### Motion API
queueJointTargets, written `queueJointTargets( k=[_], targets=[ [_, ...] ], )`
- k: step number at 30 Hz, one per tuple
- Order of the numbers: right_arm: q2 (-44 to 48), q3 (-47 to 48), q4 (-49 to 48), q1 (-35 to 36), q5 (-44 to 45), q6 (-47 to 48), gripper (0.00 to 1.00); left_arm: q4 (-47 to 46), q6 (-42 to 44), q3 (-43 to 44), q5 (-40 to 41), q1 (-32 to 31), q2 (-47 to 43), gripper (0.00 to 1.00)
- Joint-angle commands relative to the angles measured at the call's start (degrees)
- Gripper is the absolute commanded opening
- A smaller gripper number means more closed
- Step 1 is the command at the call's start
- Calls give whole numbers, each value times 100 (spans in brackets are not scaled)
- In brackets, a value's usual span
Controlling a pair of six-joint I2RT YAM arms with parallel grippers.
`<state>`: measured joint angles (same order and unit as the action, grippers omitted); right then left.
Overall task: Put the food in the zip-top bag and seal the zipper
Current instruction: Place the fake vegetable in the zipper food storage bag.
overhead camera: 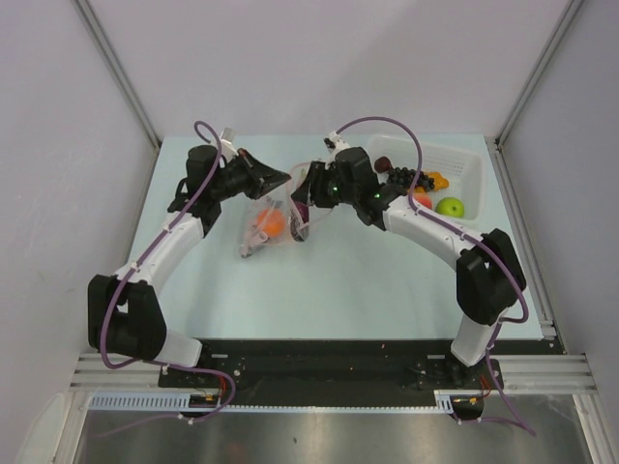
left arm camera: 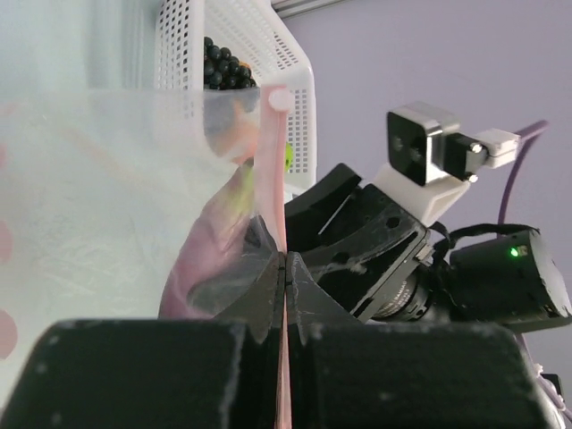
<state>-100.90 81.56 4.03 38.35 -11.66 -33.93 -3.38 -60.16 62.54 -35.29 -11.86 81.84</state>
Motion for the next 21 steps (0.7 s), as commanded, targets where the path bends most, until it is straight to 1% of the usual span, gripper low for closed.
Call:
queueJointTargets(
  k=[1, 2, 3, 5, 7, 8, 11, 14, 15, 17, 18, 19, 20, 21],
  targets=[
    [61, 141, 89, -178, -1180, 97, 58, -181, 13, -32, -127, 52, -327, 0],
    [79, 280, 150, -274, -1250, 158, 67, -155, 57, -32, -119, 52, -344, 0],
    [114, 369, 237, -336, -1277, 307, 79, -120, 83, -49, -119, 52, -362, 0],
    [202, 623, 475, -537, -1330, 492, 86, -76, 145, -58, -101, 52, -397, 0],
    [246, 817, 703, -679, -1426, 782, 87, -14, 171, -67, -110, 61, -389, 0],
    [281, 992, 782, -862, -1479, 896, 90, 4, 197, -67, -92, 52, -380, 0],
    [430, 1195, 1081, -1127, -1637, 1519, 92, 74, 276, -41, -57, 52, -380, 0],
    [633, 1161, 1179, -1557, -1682, 2310, 100, 144, 347, -5, -40, 52, -388, 0],
    [755, 1082, 1179, -1863, -1821, 2547, 100, 179, 373, 21, -22, 52, -388, 0],
    [844, 1038, 1345, -2216, -1979, 3127, 100, 206, 426, 30, -4, 52, -397, 0],
    [844, 1037, 1450, -2409, -2389, 3365, 100, 241, 444, 21, -4, 52, -397, 0],
    [809, 1107, 1738, -2803, -2472, 3698, 100, 267, 461, 21, -4, 52, -389, 0],
    [748, 1212, 1959, -2963, -2420, 3840, 100, 276, 461, 12, 4, 52, -388, 0],
    [634, 1387, 2614, -3104, -2289, 4076, 100, 285, 470, 4, 13, 52, -380, 0]
  ],
)
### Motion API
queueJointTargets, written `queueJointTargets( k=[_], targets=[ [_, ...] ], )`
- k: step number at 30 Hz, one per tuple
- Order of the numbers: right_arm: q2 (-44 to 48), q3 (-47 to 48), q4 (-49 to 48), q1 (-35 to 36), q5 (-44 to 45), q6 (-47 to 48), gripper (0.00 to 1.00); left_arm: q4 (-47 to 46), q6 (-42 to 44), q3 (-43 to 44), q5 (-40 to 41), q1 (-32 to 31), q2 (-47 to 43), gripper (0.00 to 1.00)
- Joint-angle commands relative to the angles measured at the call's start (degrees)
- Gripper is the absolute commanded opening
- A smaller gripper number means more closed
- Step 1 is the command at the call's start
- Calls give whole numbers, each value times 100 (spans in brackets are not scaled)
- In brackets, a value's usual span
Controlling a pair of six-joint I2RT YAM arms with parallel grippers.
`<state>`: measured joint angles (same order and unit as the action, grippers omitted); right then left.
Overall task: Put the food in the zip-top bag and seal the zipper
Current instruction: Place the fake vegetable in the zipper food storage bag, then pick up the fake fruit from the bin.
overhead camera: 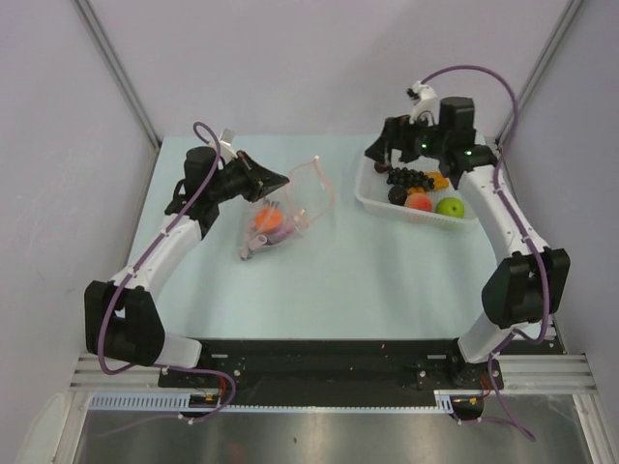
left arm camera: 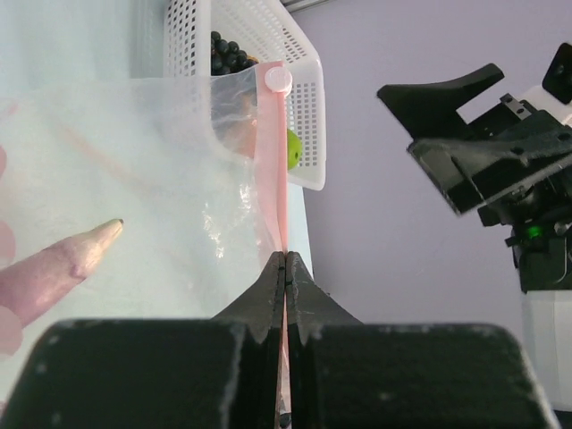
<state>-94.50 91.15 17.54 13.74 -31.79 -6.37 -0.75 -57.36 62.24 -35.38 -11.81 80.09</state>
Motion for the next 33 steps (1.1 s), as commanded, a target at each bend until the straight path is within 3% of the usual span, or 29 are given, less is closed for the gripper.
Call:
queueJointTargets(
  k=[1, 5, 10, 20, 30, 33],
  targets=[
    [-338, 917, 1678, -897, -188, 1697, 100, 23, 190, 25, 31, 48, -213, 0],
    [-1166, 1808, 3280, -1197, 1152, 3253, 99, 31, 252, 43, 57, 48, -187, 0],
    [-1606, 1810, 4143, -1521, 1974, 3678, 100, 31, 278, 25, 83, 48, -152, 0],
    [-1993, 1186, 4302, -1857, 3108, 3608, 100, 251, 358, -63, 57, 48, -178, 0],
    [-2670, 1361, 3994, -1892, 2942, 3318, 100, 339, 419, -19, 57, 48, -187, 0],
    [-2811, 1449, 4029, -1901, 2828, 3291, 93, 357, 445, -10, 66, 48, -170, 0]
  ],
)
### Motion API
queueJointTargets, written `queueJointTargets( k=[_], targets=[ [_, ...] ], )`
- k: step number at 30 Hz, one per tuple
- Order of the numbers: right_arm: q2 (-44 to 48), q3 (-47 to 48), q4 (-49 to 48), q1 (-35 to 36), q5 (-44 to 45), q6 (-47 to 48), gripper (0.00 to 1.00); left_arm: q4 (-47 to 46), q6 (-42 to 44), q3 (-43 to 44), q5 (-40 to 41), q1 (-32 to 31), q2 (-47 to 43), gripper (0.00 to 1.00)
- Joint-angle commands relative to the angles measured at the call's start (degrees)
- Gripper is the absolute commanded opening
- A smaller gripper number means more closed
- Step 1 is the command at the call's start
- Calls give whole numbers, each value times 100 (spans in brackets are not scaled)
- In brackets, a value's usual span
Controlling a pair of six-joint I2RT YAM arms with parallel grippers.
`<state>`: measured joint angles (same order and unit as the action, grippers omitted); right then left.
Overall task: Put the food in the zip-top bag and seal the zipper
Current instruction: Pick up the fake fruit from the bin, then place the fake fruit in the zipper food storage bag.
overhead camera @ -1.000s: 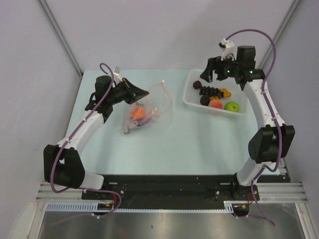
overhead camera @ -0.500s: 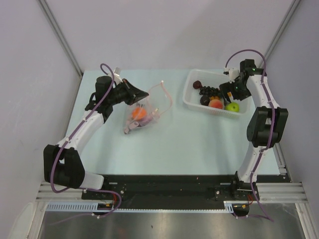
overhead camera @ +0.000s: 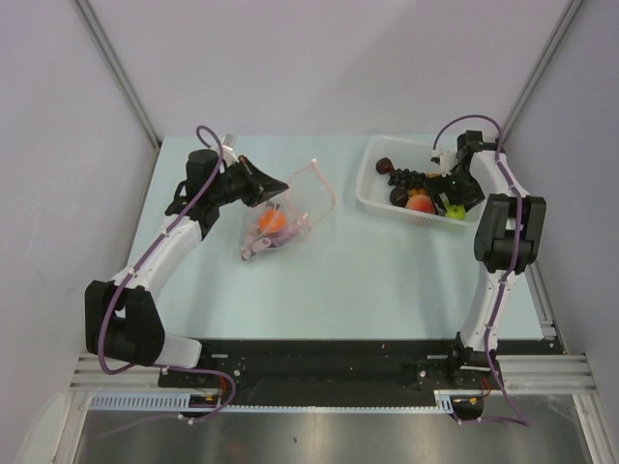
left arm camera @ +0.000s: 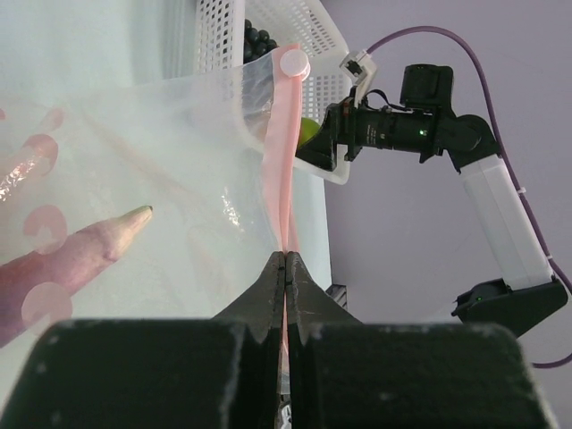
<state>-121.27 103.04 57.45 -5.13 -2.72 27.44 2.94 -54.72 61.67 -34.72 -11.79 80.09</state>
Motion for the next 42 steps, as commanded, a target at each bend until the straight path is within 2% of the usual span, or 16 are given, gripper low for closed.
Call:
queueJointTargets(
  k=[1, 3, 4, 6, 9, 12, 15, 18, 21, 22, 24, 25, 28, 35, 42],
  targets=[
    [-151, 330, 64, -23, -132, -90, 87, -13, 190, 56, 0, 45, -161, 0],
    [-107, 400, 161, -24, -158, -107, 80, 14, 225, 65, -17, 45, -143, 0],
    [-29, 444, 187, -24, -185, -107, 73, 22, 234, 73, -17, 45, -135, 0],
    [86, 576, 293, -32, -220, -107, 66, 40, 251, 82, -35, 45, -135, 0],
    [358, 909, 424, -24, -387, -125, 50, 31, 260, 100, -43, 45, -135, 0],
    [595, 1523, 627, -15, -939, -221, 48, 23, 260, 91, -61, 45, -126, 0],
    [947, 1815, 478, 11, -2080, -607, 49, 31, 277, 117, -96, 45, -117, 0],
    [1394, 1728, -75, 212, -3458, -1275, 45, 119, 365, 170, -140, 45, -152, 0],
    [1885, 1378, -1005, 494, -4259, -2074, 39, 110, 366, 179, -140, 45, -205, 0],
    [2019, 950, -1721, 782, -4350, -2311, 39, 93, 348, 179, -166, 45, -205, 0],
    [2378, 500, -2446, 1144, -4351, -2927, 37, 58, 304, 187, -202, 45, -179, 0],
    [2467, 201, -2919, 1554, -4290, -3016, 36, 49, 295, 196, -228, 45, -178, 0],
    [2495, -56, -3274, 2372, -4079, -2999, 35, 22, 278, 214, -272, 45, -178, 0],
    [1881, -223, -3030, 3482, -3613, -2402, 32, -57, 278, 144, -369, 45, -257, 0],
    [1546, -706, -3029, 3834, -3525, -2147, 33, -223, 207, 65, -448, 45, -266, 0]
  ],
)
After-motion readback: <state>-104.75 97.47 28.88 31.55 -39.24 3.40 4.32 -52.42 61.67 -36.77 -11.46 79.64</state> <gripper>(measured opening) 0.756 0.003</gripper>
